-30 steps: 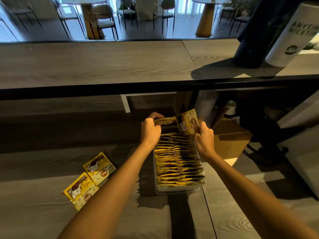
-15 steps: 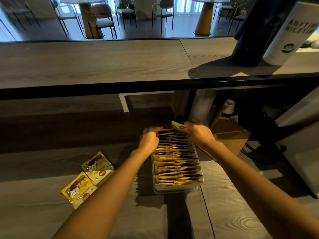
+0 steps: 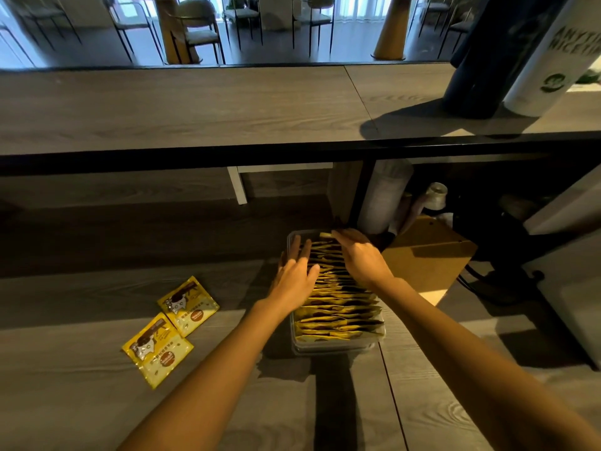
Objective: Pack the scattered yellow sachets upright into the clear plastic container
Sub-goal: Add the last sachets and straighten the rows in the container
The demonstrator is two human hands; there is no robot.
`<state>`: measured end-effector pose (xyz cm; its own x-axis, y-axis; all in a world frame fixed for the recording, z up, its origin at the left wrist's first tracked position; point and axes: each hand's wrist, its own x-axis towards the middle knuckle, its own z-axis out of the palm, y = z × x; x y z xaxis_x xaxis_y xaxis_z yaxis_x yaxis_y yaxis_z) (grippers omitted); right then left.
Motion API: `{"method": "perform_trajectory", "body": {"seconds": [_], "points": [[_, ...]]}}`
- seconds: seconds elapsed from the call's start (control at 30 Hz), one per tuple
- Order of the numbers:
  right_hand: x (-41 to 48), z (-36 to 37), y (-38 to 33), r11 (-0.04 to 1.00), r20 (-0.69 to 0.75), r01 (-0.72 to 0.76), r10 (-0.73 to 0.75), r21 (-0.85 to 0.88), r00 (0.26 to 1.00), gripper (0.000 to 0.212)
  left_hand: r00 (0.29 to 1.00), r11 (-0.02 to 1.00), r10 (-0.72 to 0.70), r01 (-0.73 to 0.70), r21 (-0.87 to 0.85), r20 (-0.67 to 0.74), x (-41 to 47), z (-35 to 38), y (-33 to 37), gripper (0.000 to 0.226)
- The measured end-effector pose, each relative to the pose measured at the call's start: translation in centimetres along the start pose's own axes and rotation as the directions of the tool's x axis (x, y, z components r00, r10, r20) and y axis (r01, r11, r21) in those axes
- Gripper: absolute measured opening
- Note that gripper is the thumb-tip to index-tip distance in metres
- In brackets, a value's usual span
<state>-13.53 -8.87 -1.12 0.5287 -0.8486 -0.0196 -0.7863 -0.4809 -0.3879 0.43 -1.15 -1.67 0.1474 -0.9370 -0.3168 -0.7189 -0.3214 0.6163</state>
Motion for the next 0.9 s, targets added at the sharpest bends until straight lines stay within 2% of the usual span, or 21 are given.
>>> {"method": "perform_trajectory", "body": {"seconds": [0.1,0.33,0.6,0.77,0.9], "points": [[-0.9,0.5,-0.2,0.999,-0.015,-0.017,0.017,0.041,1.000,0.043,0.999,0.997,-0.032,0.033,-0.066,0.013,-0.7,0.5,0.3,0.053],[-2.8,1.3,-0.4,0.993,0.009,-0.077,0.077,0.089,0.997,0.042,1.000,0.998,-0.018,0.017,-0.066,-0.009,-2.5,1.0,0.5,0.049],[-5.7,1.8,-1.5,0.994,0.019,-0.099,0.099,0.035,0.995,0.042,1.000,0.996,-0.017,0.018,-0.082,0.005,-5.3,1.9,0.0,0.051],[-6.4,1.2,-2.2,0.995,0.051,-0.090,0.092,-0.043,0.994,0.047,1.000,0.999,0.001,0.000,-0.046,0.010,-5.9,2.1,-0.5,0.053],[-6.2,0.1,-3.3,0.995,0.017,-0.078,0.079,-0.066,0.997,0.050,1.000,1.000,0.019,-0.019,0.000,0.023,-5.5,1.1,-0.4,0.053]]}}
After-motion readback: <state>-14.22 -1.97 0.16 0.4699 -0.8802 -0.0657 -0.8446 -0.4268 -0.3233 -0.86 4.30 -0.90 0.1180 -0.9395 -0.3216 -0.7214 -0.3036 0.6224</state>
